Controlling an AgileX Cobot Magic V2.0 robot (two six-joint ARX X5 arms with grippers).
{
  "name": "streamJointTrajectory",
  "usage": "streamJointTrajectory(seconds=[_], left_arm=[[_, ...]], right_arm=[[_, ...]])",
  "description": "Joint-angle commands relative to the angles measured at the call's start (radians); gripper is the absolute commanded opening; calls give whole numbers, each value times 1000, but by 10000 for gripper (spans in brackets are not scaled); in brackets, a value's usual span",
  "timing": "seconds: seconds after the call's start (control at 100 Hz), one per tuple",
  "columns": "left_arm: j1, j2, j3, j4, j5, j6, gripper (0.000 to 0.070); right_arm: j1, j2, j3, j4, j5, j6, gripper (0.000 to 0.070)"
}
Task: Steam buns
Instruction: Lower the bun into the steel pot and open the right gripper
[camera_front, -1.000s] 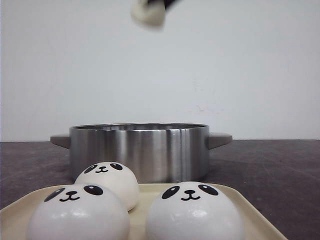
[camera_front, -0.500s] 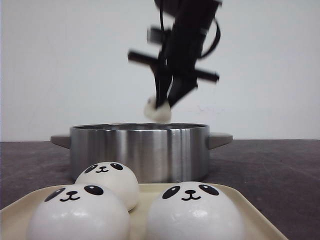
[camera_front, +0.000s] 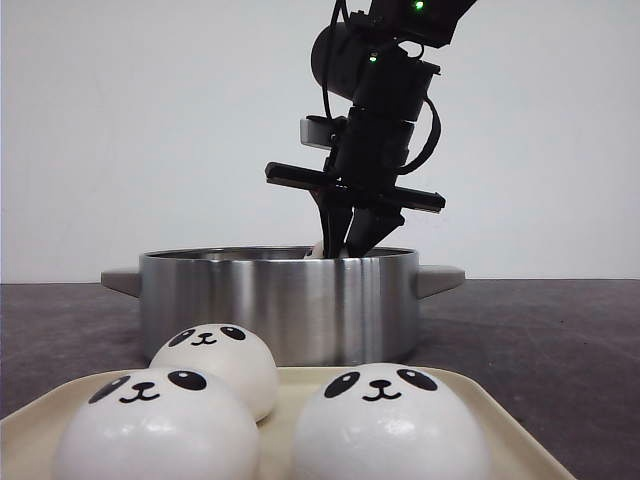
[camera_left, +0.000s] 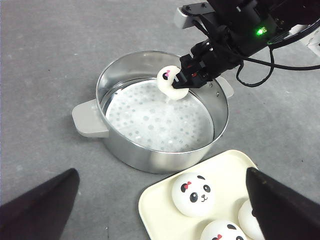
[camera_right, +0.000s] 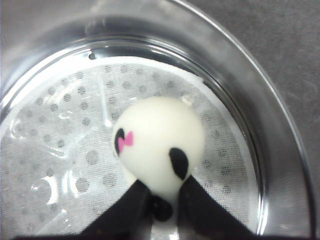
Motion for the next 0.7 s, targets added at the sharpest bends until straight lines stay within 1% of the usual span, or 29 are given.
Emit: streamJointTrajectory(seconds=[0.0,0.04,0.08,0.11,0.19,0.21,0.24,0.39,0.69], left_arm=[[-4,6,16,11,-7,2,660],[-5,6,16,11,-7,2,660],[-5,6,16,11,-7,2,660],[-5,6,16,11,-7,3,660],[-5,6,16,11,-7,3,660],[-5,6,16,11,-7,3,660],[-4,6,16,11,-7,3,660],[-5,6,16,11,-7,3,660],[-5,6,16,10,-6,2,660]], right_arm=[[10,26,18,8,0,-5,1],[10,26,18,8,0,-3,7],[10,27,18,6,0,1,49],[10,27,18,5,0,1,109],[9,27,18,0,0,6,302],[9,27,18,0,0,7,332],[9,27,18,-1,-1,11,358],[10,27,18,-2,-1,24,363],[11,-11,52,9,-11,12,361]])
